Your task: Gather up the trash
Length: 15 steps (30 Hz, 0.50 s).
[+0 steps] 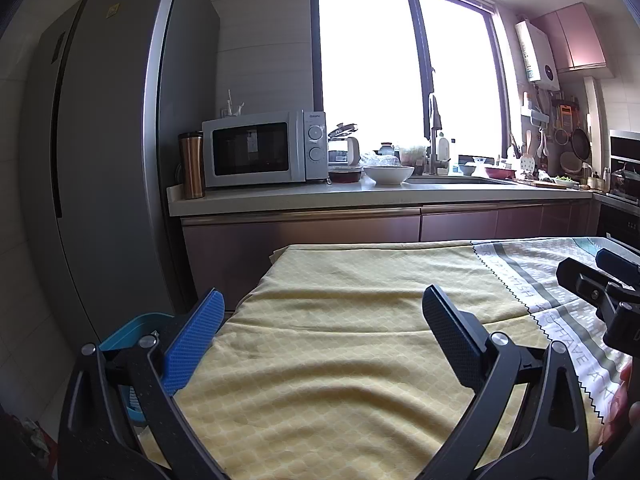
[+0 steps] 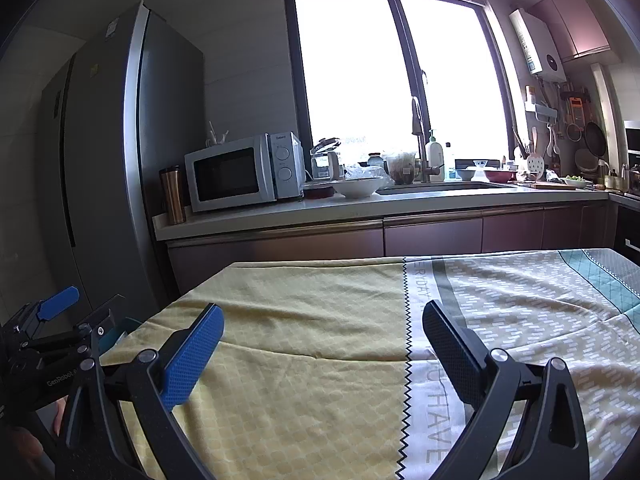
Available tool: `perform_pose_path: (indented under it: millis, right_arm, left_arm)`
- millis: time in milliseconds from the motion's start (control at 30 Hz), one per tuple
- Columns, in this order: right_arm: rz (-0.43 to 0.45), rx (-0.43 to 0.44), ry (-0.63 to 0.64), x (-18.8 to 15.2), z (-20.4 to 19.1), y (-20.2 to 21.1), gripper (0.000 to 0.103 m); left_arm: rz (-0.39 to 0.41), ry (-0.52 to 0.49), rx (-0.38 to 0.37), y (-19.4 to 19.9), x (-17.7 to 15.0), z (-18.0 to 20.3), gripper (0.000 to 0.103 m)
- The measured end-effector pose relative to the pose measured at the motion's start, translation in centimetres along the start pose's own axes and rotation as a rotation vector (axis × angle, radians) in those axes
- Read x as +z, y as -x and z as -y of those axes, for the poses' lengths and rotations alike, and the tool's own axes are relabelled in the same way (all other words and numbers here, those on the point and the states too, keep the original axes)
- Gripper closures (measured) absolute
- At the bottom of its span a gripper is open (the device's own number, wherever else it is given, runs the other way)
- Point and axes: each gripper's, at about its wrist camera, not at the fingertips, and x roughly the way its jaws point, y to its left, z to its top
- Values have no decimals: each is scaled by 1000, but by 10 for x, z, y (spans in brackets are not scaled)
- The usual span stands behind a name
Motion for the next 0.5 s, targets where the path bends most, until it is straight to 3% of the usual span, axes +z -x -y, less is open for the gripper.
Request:
perform_pose_path:
  millis: [367,500]
  right_arm:
    - [-4,1,-8,-1,4,-2,7]
    - [-20,-4,-18,-2,10,-3,7]
  left_arm:
    - [-1,-20,-36,-1,-1,7,5]
    - [-93,-21,-70,-18,-2,11,5]
